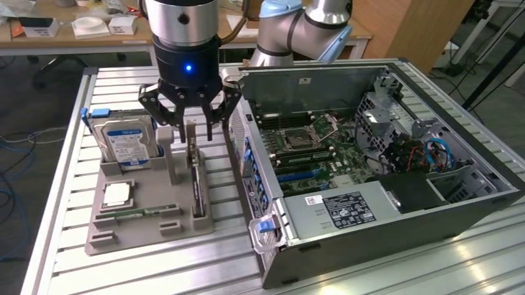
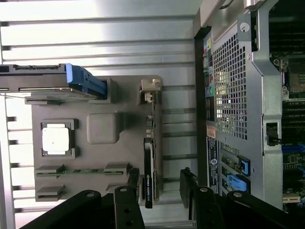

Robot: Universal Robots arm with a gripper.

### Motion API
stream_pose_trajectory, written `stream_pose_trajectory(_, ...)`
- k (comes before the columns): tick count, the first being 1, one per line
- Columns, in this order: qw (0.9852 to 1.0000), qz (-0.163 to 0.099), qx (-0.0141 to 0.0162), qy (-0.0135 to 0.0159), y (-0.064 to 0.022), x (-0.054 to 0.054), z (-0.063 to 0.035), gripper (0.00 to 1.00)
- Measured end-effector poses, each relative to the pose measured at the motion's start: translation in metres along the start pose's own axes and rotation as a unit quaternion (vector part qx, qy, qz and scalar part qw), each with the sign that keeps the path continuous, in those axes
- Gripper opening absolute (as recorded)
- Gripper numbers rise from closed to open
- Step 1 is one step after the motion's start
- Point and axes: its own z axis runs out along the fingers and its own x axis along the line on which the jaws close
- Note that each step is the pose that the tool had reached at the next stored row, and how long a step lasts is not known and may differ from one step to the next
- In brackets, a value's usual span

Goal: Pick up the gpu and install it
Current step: 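Pick up the gpu and move the gpu toward the slot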

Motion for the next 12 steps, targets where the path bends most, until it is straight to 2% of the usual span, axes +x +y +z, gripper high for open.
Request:
stream_pose_trajectory(4,1.0000,0.000,0.0000,0.0000,0.0000,0.000,0.0000,0.47)
stream_pose_trajectory(5,1.0000,0.000,-0.0002,-0.0012,-0.0001,0.002,0.0002,0.47)
stream_pose_trajectory(6,1.0000,0.000,0.0004,-0.0041,0.0004,0.003,0.0008,0.47)
stream_pose_trajectory(10,1.0000,0.002,0.0008,-0.0042,0.0000,0.003,0.0079,0.47)
stream_pose_trajectory(12,1.0000,0.003,0.0008,-0.0042,-0.0037,0.003,0.0112,0.47)
